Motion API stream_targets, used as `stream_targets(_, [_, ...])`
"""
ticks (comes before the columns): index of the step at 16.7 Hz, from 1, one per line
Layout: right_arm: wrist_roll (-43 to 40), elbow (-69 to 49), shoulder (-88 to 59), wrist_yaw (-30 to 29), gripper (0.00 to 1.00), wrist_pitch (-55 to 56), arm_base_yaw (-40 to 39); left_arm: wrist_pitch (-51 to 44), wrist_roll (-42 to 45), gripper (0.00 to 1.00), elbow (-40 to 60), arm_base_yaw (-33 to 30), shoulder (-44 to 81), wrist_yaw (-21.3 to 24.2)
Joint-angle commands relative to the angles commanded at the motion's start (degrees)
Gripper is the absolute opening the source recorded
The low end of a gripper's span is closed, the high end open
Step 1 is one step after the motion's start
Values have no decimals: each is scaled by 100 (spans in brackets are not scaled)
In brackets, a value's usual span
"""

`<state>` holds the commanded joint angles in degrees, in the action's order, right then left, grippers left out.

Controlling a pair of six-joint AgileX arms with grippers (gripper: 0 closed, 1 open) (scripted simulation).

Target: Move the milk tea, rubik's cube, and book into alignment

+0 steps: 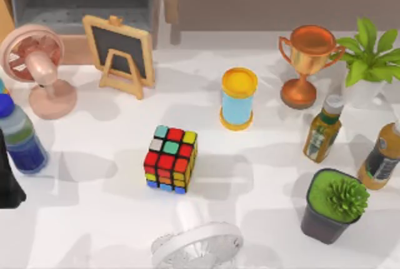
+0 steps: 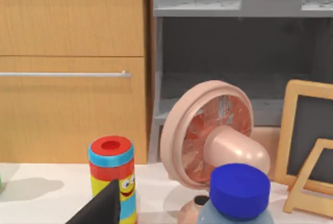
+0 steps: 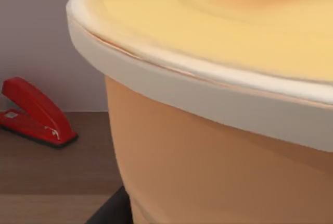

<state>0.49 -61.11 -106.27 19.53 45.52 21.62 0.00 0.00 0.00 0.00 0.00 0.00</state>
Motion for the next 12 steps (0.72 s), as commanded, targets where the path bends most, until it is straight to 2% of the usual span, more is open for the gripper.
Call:
stream_targets(4, [19, 104, -78, 276, 0, 366, 483, 0, 0, 100, 0, 0, 0, 0])
stream_targets(12, [-205, 367, -1262, 1457, 0, 1353, 1702, 0, 0, 100, 0, 0, 0, 0])
